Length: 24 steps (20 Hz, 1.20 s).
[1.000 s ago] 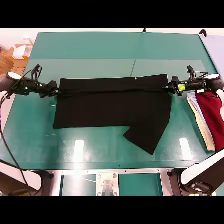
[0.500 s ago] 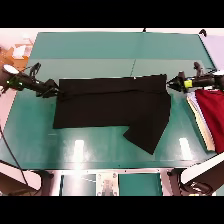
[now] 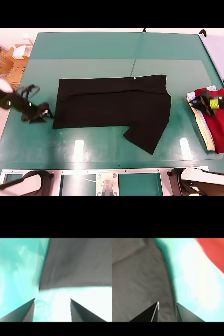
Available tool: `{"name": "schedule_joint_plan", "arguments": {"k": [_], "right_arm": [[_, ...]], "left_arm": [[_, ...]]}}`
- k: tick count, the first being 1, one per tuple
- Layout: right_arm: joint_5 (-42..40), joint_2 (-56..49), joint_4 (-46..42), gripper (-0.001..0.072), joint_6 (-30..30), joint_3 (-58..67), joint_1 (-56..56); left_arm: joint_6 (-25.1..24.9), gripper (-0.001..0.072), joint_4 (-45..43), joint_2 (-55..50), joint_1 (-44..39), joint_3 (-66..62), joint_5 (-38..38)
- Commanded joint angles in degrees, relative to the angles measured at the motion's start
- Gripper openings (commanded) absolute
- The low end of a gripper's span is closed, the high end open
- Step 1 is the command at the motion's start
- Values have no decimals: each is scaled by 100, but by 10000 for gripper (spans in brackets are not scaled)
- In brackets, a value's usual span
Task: Fold the shirts.
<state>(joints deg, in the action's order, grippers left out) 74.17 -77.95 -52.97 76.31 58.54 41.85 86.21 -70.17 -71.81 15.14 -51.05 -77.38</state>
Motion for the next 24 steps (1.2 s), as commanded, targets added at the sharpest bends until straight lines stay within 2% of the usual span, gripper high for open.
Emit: {"name": "schedule_joint_plan", "arguments": {"k": [1,3,6,9,11,15,16,17,18,24], "right_arm": [[-680,1082,48,270,39,-1541,599],[-1032,1338,155,271,83,-2052,601],[-1154,1360,262,271,59,-2420,450],[-1228,1360,345,280,63,-2647,372],[-1231,1360,345,417,66,-2782,358],[-1217,1360,350,428,68,-3097,356],[-1220,1360,389,428,66,-3230,348],[-1228,1360,424,440,66,-3370,317],[-1266,1360,455,516,66,-3517,256],[-1720,1231,791,530,63,-3919,-638]], "left_arm": [[402,498,431,1515,-4,1764,999],[693,497,984,2028,-4,2358,1875],[673,497,2002,2050,-129,3021,3053],[680,497,2389,2048,-352,3311,4225],[678,497,2457,1912,-354,3331,4358],[671,495,2662,1574,-354,3327,4476],[669,445,2756,1574,-354,3324,4544],[564,146,2841,1574,-354,3324,4546],[400,24,2938,1574,-354,3324,4540],[195,24,2992,1574,-354,3324,4430]]}}
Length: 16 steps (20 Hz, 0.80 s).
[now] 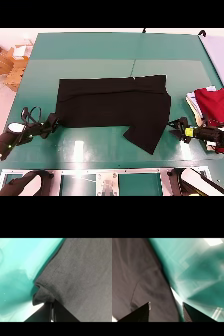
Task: Fold the shirts.
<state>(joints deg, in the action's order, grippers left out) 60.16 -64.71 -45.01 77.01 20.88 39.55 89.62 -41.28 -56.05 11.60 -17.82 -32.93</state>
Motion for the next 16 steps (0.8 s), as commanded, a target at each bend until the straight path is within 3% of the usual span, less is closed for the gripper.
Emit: {"name": "schedule_joint_plan", "arguments": {"k": [1,6,7,8,9,10,11,13,16], "right_arm": [[-319,-151,138,530,-7,-153,-621],[-188,-214,214,522,15,-197,-1244],[-118,-214,197,490,11,-197,-1244],[-48,-214,197,351,-39,-197,-1244],[24,-212,192,257,-116,-197,-1244],[70,-212,173,101,-116,-192,-1244],[92,-203,90,21,-111,-166,-1244],[229,-81,-168,20,-11,-59,-1241],[483,378,-905,19,520,157,-1244]], "left_arm": [[-162,24,103,-2,0,2,-17],[-170,24,101,-2,0,2,-122],[-221,24,103,0,0,0,-168],[-317,24,101,0,0,-24,-256],[-363,24,85,0,0,-81,-363],[-417,24,79,4,0,-155,-470],[-420,24,68,4,0,-254,-623],[-378,23,-304,11,2,-485,-1086],[127,23,-1523,35,0,-732,-1950]]}}
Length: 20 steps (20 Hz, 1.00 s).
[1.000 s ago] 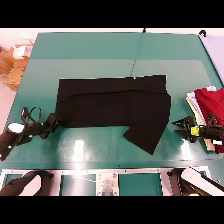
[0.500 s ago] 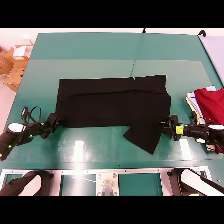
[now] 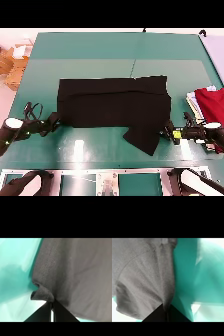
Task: Fold the shirts.
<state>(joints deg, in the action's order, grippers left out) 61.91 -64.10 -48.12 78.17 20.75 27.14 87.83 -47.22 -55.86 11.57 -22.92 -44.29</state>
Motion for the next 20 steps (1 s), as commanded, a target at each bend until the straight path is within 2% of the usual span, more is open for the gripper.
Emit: {"name": "schedule_joint_plan", "arguments": {"k": [1,4,7,10,13,15,17,20], "right_arm": [[422,525,-822,19,601,201,-2],[713,1121,-1381,19,944,192,-4],[1169,1639,-2081,19,1228,195,-2],[1259,1906,-1993,18,1226,402,-2],[1257,1862,-1652,19,1176,1150,-70],[1156,1624,-1539,19,1182,1788,-304],[1049,1185,-1469,18,1285,2446,-577],[953,199,-1399,19,1340,3495,-999]], "left_arm": [[323,23,-1228,33,2,-229,-1104],[398,23,-1436,713,2,-66,-1582],[693,23,-1921,1628,2,-28,-2223],[835,23,-2013,1996,2,-116,-2367],[839,23,-1845,1958,2,-643,-2216],[968,22,-1838,1886,2,-1088,-1818],[942,23,-1740,1478,2,-1526,-1707],[612,23,-1283,398,2,-2243,-1628]]}}
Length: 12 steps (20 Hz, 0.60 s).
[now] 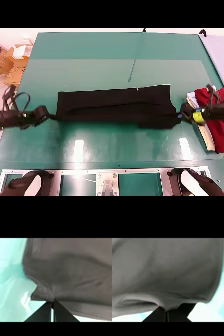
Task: Fold the shirts.
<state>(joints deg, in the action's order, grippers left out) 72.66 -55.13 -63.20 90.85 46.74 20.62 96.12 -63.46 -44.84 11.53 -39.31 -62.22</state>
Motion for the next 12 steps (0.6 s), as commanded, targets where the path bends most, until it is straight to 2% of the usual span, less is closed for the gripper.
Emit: {"name": "schedule_joint_plan", "arguments": {"k": [1,9,10,11,12], "right_arm": [[-173,-1019,127,19,149,1215,-442],[-715,-3891,422,20,367,3375,-706],[-813,-4227,588,46,365,3554,-706],[-835,-4505,732,219,363,3713,-693],[-822,-4747,778,384,363,3888,-680]], "left_arm": [[-284,23,468,-1034,7,-846,210],[-1108,25,1766,-3895,7,-2675,859],[-1193,26,1998,-4203,7,-2811,964],[-1266,221,2186,-4404,7,-2881,1091],[-1261,547,2258,-4500,7,-2898,1294]]}}
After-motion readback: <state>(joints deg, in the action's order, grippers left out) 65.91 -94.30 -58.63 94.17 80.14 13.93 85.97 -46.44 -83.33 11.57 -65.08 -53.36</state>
